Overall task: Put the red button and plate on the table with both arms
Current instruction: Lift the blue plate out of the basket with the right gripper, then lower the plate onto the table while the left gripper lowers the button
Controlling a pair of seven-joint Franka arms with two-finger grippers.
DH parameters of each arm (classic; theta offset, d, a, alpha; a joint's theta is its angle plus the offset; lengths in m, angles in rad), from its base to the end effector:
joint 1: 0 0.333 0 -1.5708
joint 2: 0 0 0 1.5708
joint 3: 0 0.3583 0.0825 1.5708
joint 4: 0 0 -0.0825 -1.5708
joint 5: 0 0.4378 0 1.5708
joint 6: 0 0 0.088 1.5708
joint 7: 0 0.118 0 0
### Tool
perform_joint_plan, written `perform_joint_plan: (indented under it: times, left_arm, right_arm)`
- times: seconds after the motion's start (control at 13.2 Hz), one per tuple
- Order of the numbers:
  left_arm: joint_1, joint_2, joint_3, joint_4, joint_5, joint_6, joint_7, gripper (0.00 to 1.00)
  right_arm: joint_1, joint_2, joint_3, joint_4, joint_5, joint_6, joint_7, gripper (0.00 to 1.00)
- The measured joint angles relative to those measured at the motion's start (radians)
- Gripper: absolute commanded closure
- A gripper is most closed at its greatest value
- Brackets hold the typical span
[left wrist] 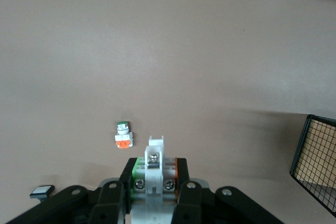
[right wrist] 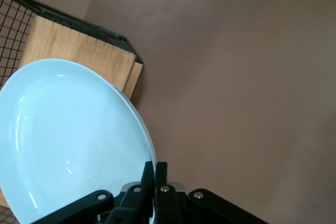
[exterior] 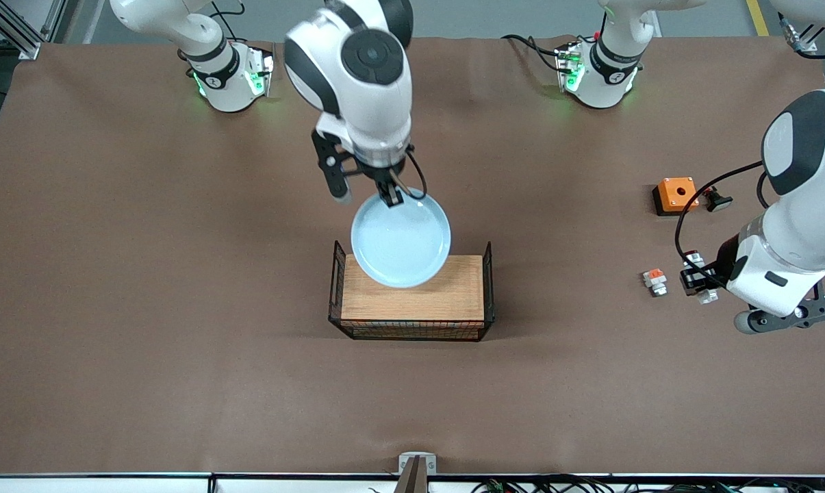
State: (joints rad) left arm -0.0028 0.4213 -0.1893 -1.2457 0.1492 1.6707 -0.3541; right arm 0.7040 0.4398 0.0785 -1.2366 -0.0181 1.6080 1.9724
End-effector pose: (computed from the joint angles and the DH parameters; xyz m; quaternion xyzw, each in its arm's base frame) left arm 0.7468 -0.0990 0.5530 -0.9960 -0.0821 -0.0146 0.0331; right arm 0.5425 0.5190 0.5350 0.8263 -0.5622 -0.0141 0.0314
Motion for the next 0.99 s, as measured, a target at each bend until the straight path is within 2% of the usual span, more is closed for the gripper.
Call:
perform_joint_plan:
  times: [0.3, 0.53, 0.76, 0.99]
  left_arm:
    - [0.000, 0.000, -0.001, 0.000, 0.000, 0.000, 0.000, 1.00]
    - [0.000, 0.000, -0.014, 0.000, -0.001, -0.006, 0.000, 1.00]
    - [0.001, -0.004, -0.052, 0.001, -0.003, -0.007, -0.030, 1.00]
    - [-0.001, -0.030, -0.071, 0.001, -0.016, -0.033, -0.046, 1.00]
  right_arm:
    - [-0.099, -0.138, -0.012, 0.001, 0.022, -0.219, -0.250, 1.00]
    - [-0.226, -0.171, -0.018, -0.005, 0.036, -0.320, -0.538, 1.00]
    - [-0.373, -0.172, -0.024, -0.012, 0.036, -0.338, -0.868, 1.00]
    - [-0.506, -0.169, -0.028, -0.036, 0.032, -0.274, -1.196, 0.99]
